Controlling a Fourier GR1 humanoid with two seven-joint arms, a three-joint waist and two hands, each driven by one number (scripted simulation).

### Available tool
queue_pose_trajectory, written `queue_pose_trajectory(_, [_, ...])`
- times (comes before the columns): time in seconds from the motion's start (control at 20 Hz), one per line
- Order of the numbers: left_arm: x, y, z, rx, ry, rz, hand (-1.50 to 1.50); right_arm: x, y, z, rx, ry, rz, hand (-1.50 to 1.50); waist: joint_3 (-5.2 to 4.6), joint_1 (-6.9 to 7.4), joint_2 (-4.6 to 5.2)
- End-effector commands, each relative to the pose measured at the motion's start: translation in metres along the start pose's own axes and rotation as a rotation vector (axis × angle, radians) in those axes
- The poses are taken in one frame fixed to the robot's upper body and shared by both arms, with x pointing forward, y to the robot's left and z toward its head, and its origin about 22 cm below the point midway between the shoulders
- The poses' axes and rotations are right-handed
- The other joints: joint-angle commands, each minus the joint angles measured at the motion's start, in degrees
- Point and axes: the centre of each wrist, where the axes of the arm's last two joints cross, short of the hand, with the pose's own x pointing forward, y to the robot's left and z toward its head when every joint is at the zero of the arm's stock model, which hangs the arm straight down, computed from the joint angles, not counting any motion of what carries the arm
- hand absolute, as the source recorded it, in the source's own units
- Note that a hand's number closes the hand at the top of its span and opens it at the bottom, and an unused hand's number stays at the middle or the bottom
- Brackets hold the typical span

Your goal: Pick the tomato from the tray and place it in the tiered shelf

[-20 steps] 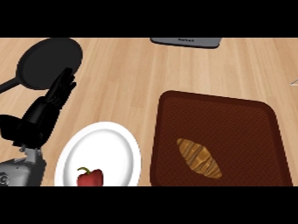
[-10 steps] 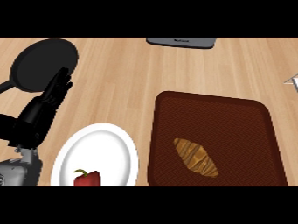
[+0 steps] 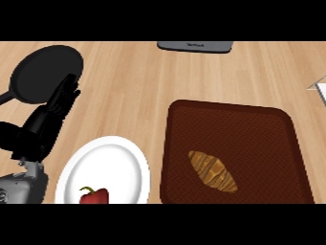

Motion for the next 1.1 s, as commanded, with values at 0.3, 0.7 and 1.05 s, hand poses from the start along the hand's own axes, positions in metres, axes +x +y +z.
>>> queue_pose_trajectory(0.3, [0.001, 0.002, 0.007, 0.0, 0.0, 0.003, 0.0, 0.005, 0.0, -0.003, 0.195, 0.006, -0.017, 1.5, 0.23, -0.03, 0.0])
queue_pose_trajectory(0.7, [-0.015, -0.002, 0.019, 0.033, 0.002, 0.008, 0.0, -0.009, 0.031, -0.001, 0.452, -0.065, 0.078, 1.5, 0.2, -0.88, -0.28])
queue_pose_trajectory(1.05, [-0.002, 0.011, 0.01, 0.02, 0.011, -0.004, 0.0, -0.014, 0.041, 0.005, 0.398, 0.103, 0.081, 1.5, 0.19, -1.29, -0.41])
